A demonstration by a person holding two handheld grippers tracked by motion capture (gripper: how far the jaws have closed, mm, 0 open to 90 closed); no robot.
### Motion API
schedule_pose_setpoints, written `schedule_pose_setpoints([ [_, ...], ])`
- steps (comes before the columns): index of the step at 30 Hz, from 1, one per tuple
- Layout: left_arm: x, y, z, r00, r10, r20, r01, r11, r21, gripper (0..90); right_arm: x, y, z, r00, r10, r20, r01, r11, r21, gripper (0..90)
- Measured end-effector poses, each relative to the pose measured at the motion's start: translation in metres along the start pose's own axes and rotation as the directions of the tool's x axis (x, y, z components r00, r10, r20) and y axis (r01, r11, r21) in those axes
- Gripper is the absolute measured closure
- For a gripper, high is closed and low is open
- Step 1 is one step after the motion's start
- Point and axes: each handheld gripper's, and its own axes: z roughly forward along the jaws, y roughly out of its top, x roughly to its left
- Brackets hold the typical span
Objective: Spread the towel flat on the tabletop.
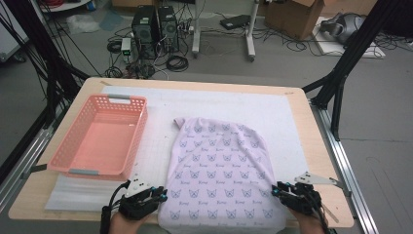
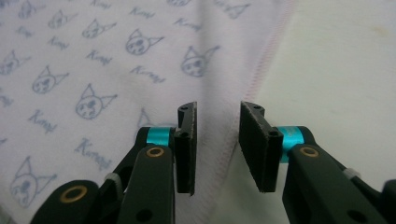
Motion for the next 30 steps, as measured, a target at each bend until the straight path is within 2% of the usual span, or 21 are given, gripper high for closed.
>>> schedule_pose_setpoints([
  [1, 0.000, 0.001, 0.001, 1.0000, -0.002, -0.004, 0.002, 1.0000, -0.004, 62.4, 0.002, 0.001, 0.000, 0.9992, -0.023, 0.032, 0.023, 1.000, 0.009, 79.1],
  [2, 0.001, 0.002, 0.002, 1.0000, -0.001, -0.007, 0.001, 1.0000, -0.006, 60.2, 0.002, 0.002, -0.001, 0.9995, -0.028, 0.014, 0.028, 0.999, 0.015, 85.0],
  [5, 0.003, 0.006, 0.005, 0.9998, -0.012, -0.014, 0.011, 0.9997, -0.022, 55.7, 0.001, -0.002, -0.009, 0.9983, -0.050, 0.030, 0.048, 0.998, 0.039, 86.2],
  [7, 0.004, 0.010, 0.006, 0.9996, -0.006, -0.027, 0.005, 0.9994, -0.034, 53.1, 0.002, -0.007, -0.019, 0.9962, -0.074, 0.045, 0.071, 0.995, 0.065, 86.2],
  [9, 0.006, 0.014, 0.010, 0.9997, -0.005, -0.023, 0.004, 0.9994, -0.033, 51.5, 0.000, -0.012, -0.026, 0.9967, -0.075, 0.034, 0.072, 0.994, 0.077, 86.0],
  [11, 0.005, 0.017, 0.017, 0.9999, -0.003, -0.016, 0.003, 0.9998, -0.020, 50.2, 0.000, -0.014, -0.028, 0.9976, -0.070, 0.007, 0.069, 0.995, 0.072, 83.7],
  [13, 0.003, 0.017, 0.024, 0.9998, 0.011, -0.014, -0.011, 0.9999, -0.005, 50.5, -0.001, -0.014, -0.028, 0.9988, -0.048, -0.007, 0.048, 0.998, 0.038, 70.2],
  [14, 0.001, 0.017, 0.026, 0.9996, 0.021, -0.020, -0.021, 0.9997, -0.010, 51.2, -0.003, -0.013, -0.027, 0.9995, -0.031, -0.002, 0.031, 0.999, 0.020, 66.8],
  [15, -0.001, 0.017, 0.027, 0.9992, 0.036, -0.020, -0.036, 0.9993, -0.008, 56.9, -0.004, -0.012, -0.026, 0.9999, -0.017, 0.002, 0.017, 1.000, 0.003, 64.4],
  [17, -0.005, 0.015, 0.027, 0.9964, 0.082, -0.019, -0.082, 0.9966, 0.002, 80.6, -0.007, -0.009, -0.024, 0.9999, -0.001, 0.015, 0.001, 1.000, -0.021, 63.4],
  [18, -0.007, 0.015, 0.025, 0.9964, 0.083, -0.017, -0.083, 0.9965, 0.009, 86.2, -0.008, -0.008, -0.022, 0.9996, 0.008, 0.026, -0.008, 1.000, -0.029, 63.6],
  [20, -0.008, 0.012, 0.017, 0.9965, 0.083, -0.013, -0.083, 0.9961, 0.031, 86.9, -0.011, -0.007, -0.019, 0.9991, 0.027, 0.034, -0.026, 0.999, -0.038, 65.1],
  [22, -0.007, 0.004, 0.004, 0.9965, 0.083, -0.001, -0.083, 0.9960, 0.032, 86.9, -0.012, -0.007, -0.016, 0.9990, 0.030, 0.032, -0.029, 0.999, -0.030, 65.8],
  [25, -0.006, -0.007, -0.009, 0.9967, 0.080, 0.010, -0.081, 0.9963, 0.030, 86.5, -0.010, -0.007, -0.010, 0.9996, 0.027, 0.013, -0.026, 1.000, -0.016, 65.5],
  [26, -0.005, -0.008, -0.011, 0.9970, 0.076, 0.016, -0.076, 0.9966, 0.032, 85.8, -0.008, -0.006, -0.008, 0.9997, 0.013, 0.020, -0.012, 1.000, -0.016, 66.0],
  [28, -0.004, -0.007, -0.009, 0.9977, 0.066, 0.015, -0.066, 0.9975, 0.025, 80.6, -0.005, -0.005, -0.007, 0.9998, -0.001, 0.019, 0.001, 1.000, -0.006, 72.9],
  [29, -0.003, -0.006, -0.008, 0.9984, 0.054, 0.017, -0.054, 0.9983, 0.019, 75.1, -0.003, -0.005, -0.007, 0.9996, -0.017, 0.022, 0.017, 1.000, -0.001, 79.4],
  [30, -0.003, -0.005, -0.007, 0.9991, 0.040, 0.012, -0.041, 0.9991, 0.010, 69.8, -0.003, -0.004, -0.007, 0.9997, -0.023, 0.001, 0.023, 1.000, 0.007, 87.3],
])
